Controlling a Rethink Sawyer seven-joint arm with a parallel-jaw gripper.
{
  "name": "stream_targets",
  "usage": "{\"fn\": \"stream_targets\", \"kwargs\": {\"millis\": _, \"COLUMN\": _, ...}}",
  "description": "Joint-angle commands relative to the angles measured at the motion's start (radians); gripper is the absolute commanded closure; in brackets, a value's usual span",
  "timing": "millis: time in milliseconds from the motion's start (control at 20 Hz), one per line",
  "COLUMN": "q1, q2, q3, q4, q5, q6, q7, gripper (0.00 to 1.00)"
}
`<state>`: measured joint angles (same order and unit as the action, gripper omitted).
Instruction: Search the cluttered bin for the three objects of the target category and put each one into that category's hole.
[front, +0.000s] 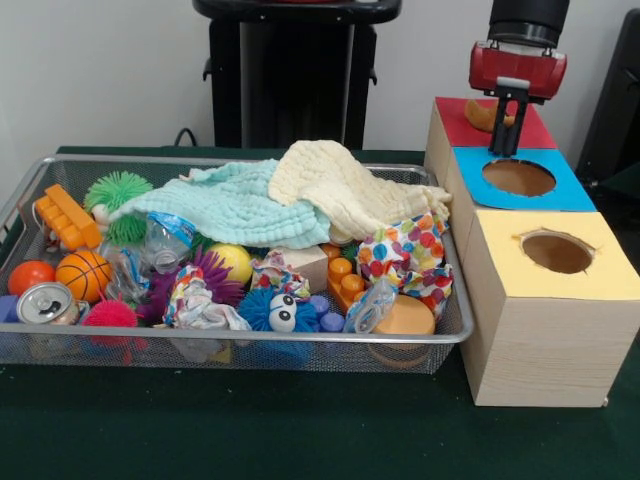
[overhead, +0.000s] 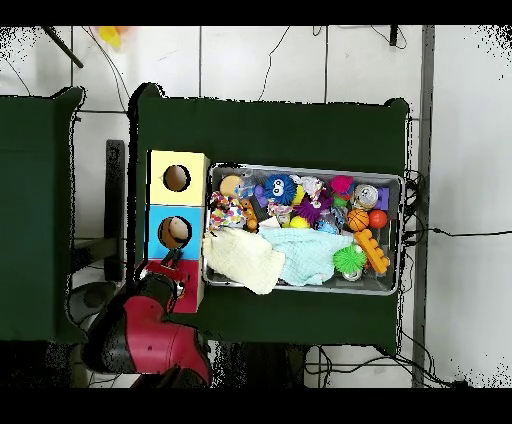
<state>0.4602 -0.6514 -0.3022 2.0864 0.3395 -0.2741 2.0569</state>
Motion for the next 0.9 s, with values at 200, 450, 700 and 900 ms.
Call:
{"fn": "stream_targets", "kwargs": {"millis": 200, "q1": -0.005, "q2": 0.031, "q3": 0.118, "q4": 0.090, "q5": 0.047, "q6": -0.022, "q7": 0.291, "gripper": 1.00}}
{"fn": "stream_targets", "kwargs": {"millis": 450, "q1": 0.004, "q2": 0.028, "q3": 0.121, "q4": 0.103, "q5": 0.064, "q6": -0.024, "q7": 0.295, "gripper": 1.00}}
{"fn": "stream_targets", "kwargs": {"millis": 700, "q1": 0.013, "q2": 0.034, "q3": 0.121, "q4": 0.108, "q5": 0.080, "q6": -0.031, "q7": 0.295, "gripper": 1.00}}
{"fn": "stream_targets", "kwargs": {"millis": 900, "q1": 0.012, "q2": 0.031, "q3": 0.122, "q4": 0.110, "q5": 0.087, "q6": -0.029, "q7": 0.289, "gripper": 1.00}}
